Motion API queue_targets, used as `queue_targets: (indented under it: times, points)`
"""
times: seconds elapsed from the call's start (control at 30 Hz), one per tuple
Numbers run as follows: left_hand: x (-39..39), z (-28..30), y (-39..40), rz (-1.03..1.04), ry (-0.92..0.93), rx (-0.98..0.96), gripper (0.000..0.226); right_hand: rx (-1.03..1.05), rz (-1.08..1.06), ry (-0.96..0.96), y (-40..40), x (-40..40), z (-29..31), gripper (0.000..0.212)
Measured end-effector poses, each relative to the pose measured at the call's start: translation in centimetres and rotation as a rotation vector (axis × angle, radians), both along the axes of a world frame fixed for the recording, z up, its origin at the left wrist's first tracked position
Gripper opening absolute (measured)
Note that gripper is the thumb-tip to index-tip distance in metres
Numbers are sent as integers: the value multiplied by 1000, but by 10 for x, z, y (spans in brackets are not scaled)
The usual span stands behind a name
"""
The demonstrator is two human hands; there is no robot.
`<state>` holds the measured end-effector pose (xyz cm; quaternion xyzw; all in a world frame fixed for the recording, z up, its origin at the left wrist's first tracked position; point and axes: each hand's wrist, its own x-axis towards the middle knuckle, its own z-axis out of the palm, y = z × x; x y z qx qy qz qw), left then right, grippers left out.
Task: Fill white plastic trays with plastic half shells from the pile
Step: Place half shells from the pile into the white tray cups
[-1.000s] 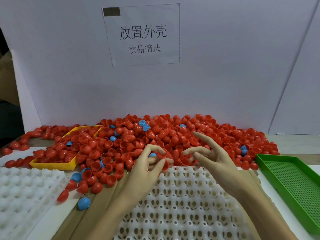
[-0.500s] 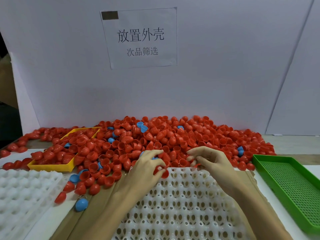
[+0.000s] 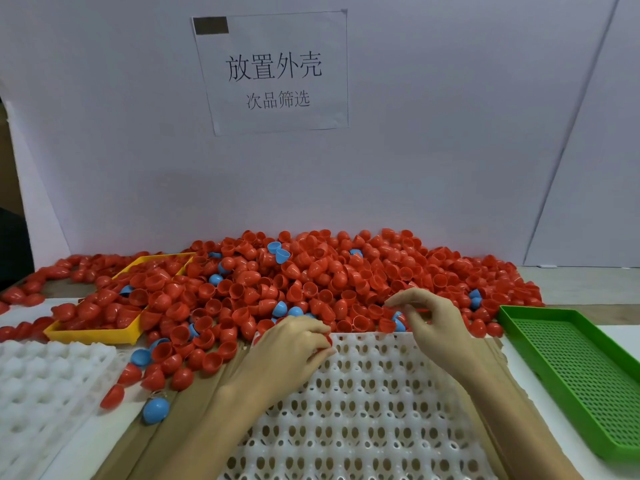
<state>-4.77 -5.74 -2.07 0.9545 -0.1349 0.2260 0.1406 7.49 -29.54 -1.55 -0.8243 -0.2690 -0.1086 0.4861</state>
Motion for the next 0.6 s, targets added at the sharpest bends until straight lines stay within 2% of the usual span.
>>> queue_targets:
  times: [0.13,0.2,0.27,0.4,0.5,0.6]
  points:
    - [-5,-1,2,-18,55,-5,33,-295,2,-179,-4,8,-8,48]
    - [-7,1,2,-26,76,-33,34,-420,35,-195,-4,11,-13,47]
    - [-10,0,2,-37,94,-92,39,-453,58,-174,-4,14,-17,41]
    - [-12,1,4,-23,47,-110,37,-392,71,-193,-2,13,-20,36]
    - [-13,3,3,-17,-6,-114,29,-237,57,-213,0,8,-13,30]
    - [-15,5,-3,-23,-19,-201,32,20,160,-34,2,0,2,27]
